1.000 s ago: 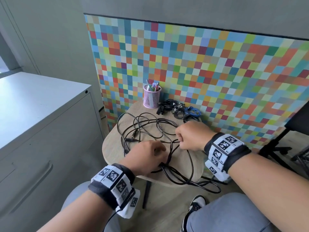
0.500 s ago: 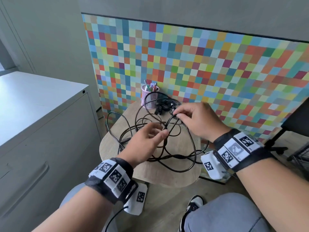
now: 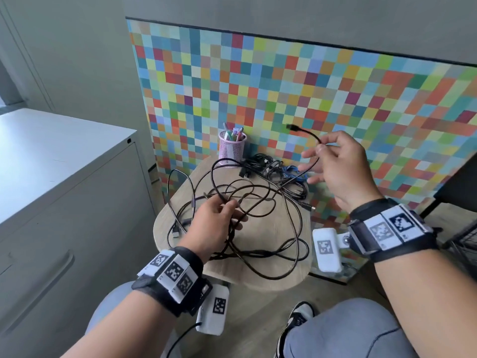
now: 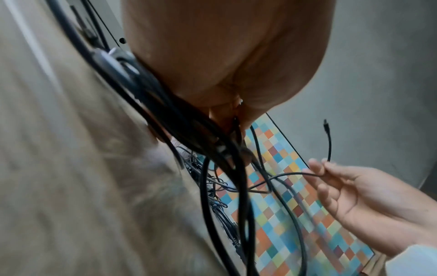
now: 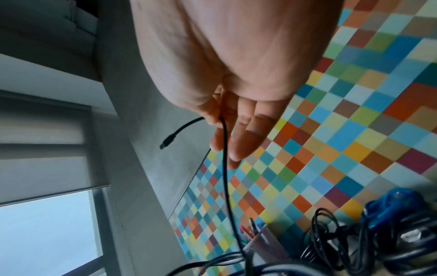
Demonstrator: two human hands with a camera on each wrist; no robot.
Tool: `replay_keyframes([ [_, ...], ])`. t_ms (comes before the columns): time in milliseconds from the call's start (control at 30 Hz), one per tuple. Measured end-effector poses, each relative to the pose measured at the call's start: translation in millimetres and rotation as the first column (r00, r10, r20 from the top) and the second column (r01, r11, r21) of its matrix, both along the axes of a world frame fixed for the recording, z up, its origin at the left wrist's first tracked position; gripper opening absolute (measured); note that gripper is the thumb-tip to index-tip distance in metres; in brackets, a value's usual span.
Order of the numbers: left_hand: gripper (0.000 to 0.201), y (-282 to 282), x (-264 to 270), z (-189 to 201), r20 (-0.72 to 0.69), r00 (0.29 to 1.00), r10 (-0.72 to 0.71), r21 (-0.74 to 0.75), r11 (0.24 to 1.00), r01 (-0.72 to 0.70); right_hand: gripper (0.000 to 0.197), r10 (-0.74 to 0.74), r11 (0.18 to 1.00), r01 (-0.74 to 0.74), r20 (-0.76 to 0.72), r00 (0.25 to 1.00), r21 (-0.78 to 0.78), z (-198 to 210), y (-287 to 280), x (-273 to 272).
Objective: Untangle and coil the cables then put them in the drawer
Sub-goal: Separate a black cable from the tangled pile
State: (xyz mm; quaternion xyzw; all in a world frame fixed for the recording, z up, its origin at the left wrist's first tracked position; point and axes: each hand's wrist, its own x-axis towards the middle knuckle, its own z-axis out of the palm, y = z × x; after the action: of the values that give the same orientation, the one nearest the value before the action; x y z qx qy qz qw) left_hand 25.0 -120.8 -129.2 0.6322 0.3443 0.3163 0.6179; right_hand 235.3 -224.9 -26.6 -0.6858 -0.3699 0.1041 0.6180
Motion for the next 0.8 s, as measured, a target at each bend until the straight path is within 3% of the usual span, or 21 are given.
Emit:
replay_keyframes([
  [267, 0.012, -2, -2, -1, 0.056, 0.998, -0.004, 0.007, 1.0, 0.004, 0.004, 0.021, 1.0, -0.016, -0.196, 0.98, 0.024, 0, -10, 4],
  [400, 0.013, -7, -4, 7, 0.12, 0.992, -0.033, 0.047, 0.999, 0.027, 0.013, 0.186, 0.98, -0.193, -0.114, 0.976, -0.048, -6, -12, -6],
  [533, 0.011, -12, -4, 11, 0.239, 0.968, -0.076, 0.073, 0.995, 0.06, 0.018, 0.32, 0.917, -0.315, -0.023, 0.947, -0.244, -28, -12, -10],
  [700, 0.014, -13, -6, 14, 0.306, 0.949, -0.077, 0.069, 0.996, 0.059, 0.023, 0.136, 0.959, -0.2, -0.293, 0.946, -0.2, -50, -6, 6],
  [800, 0.015, -10, -7, 13, 0.353, 0.934, -0.06, 0.031, 0.998, 0.053, 0.017, 0.08, 0.893, -0.164, -0.212, 0.974, -0.419, -67, 4, 16],
])
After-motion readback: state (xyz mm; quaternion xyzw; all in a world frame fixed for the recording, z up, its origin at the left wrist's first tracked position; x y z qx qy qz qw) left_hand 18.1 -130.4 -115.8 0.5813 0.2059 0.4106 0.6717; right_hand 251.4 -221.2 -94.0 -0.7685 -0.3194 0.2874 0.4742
